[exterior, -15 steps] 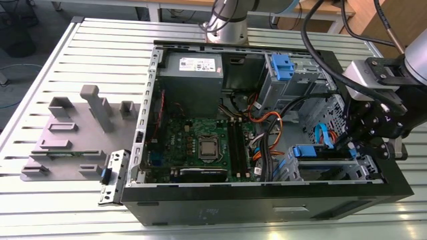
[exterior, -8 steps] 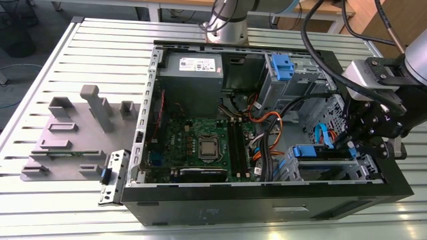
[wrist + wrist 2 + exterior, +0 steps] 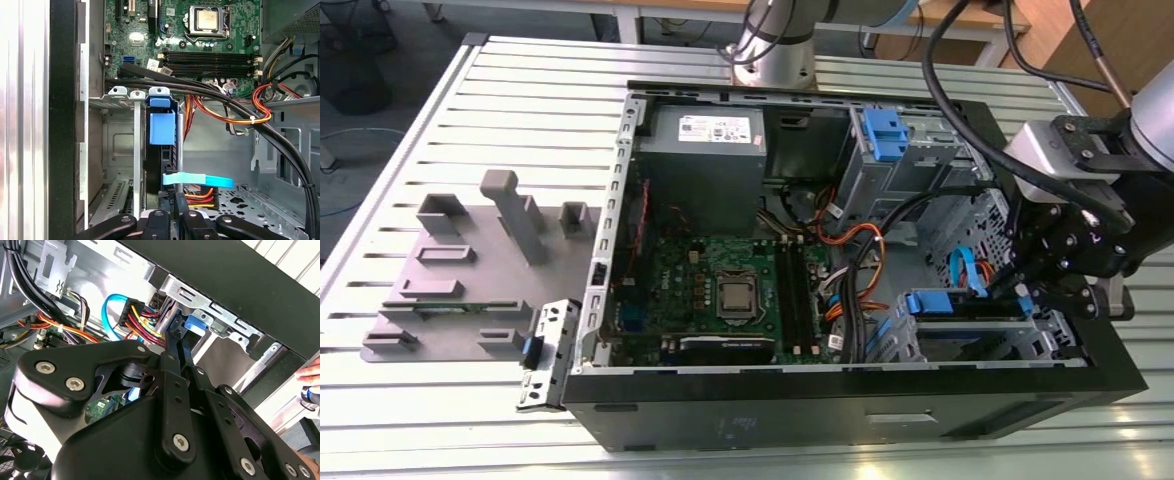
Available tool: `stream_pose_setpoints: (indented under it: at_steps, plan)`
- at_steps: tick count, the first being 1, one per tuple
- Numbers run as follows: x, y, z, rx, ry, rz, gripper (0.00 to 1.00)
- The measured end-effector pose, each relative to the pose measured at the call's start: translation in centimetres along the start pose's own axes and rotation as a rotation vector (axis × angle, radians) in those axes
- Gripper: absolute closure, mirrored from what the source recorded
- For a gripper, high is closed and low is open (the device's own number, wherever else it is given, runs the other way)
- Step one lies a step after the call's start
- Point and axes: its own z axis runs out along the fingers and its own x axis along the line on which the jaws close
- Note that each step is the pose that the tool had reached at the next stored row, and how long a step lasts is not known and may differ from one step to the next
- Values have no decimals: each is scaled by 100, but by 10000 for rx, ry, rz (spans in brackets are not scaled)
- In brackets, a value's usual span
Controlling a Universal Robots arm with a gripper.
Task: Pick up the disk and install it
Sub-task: 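Insert the second disk wire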
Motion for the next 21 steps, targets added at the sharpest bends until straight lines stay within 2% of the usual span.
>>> stream_pose_setpoints:
  at_steps: [21]
  plan:
    - [4, 4, 27, 0, 2, 0, 84]
